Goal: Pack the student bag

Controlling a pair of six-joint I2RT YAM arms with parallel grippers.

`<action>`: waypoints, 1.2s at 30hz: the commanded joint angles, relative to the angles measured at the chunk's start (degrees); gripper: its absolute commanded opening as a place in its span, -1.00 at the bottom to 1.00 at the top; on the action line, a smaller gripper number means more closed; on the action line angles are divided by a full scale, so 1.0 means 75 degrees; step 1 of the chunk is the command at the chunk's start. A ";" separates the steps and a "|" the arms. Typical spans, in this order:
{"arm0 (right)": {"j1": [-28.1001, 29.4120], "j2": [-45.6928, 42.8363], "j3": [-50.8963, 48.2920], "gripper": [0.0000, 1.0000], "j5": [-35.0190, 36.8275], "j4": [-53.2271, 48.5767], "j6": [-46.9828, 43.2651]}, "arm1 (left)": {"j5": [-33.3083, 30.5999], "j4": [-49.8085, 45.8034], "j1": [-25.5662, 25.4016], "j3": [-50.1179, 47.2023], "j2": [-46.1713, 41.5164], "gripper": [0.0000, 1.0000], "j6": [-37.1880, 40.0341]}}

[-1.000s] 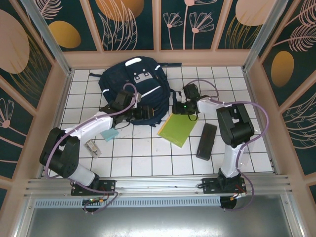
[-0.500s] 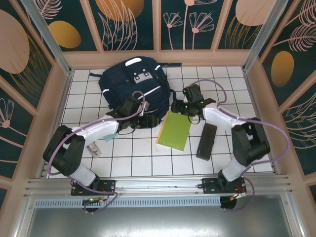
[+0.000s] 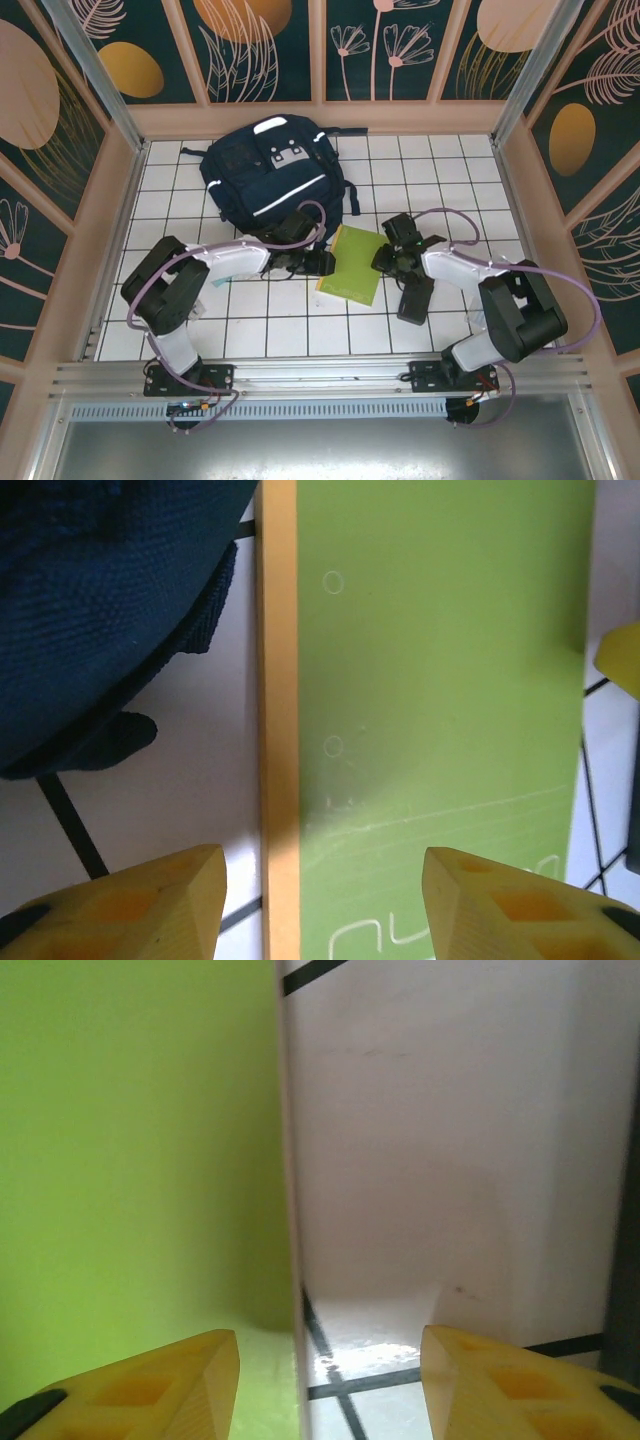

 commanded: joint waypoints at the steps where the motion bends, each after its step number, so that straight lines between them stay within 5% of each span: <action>1: 0.0229 0.0173 -0.0021 -0.03 -0.0056 0.0703 0.0340 | -0.0175 -0.0042 -0.0048 0.0165 0.0249 0.07 0.0035; 8: 0.0338 0.0386 -0.0023 -0.10 -0.0696 0.1294 0.0416 | -0.0084 -0.0272 -0.0177 0.0308 0.0831 0.04 0.0106; 18: 0.0338 -0.0940 0.0017 -0.24 -0.1178 0.1335 0.0423 | -0.0185 -0.0315 -0.0178 0.0352 0.0970 -0.01 0.0035; 26: 0.0338 -0.0447 -0.0505 -0.30 -0.1608 0.2102 0.0575 | -0.0260 -0.0372 -0.0178 0.0388 0.0925 0.00 0.0012; 32: 0.0338 -0.0332 -0.0444 -0.66 -0.1602 0.2324 0.0507 | -0.0246 -0.0292 -0.0178 0.0364 0.0826 0.05 -0.0149; 34: 0.0338 -0.0442 -0.0355 -0.96 -0.1550 0.2272 0.0345 | -0.0177 -0.0175 -0.0172 0.0374 0.0673 0.17 -0.0273; 36: 0.0338 -0.0626 -0.0273 -1.00 -0.1388 0.2077 0.0139 | -0.0148 -0.0086 -0.0178 0.0450 0.0491 0.32 -0.0390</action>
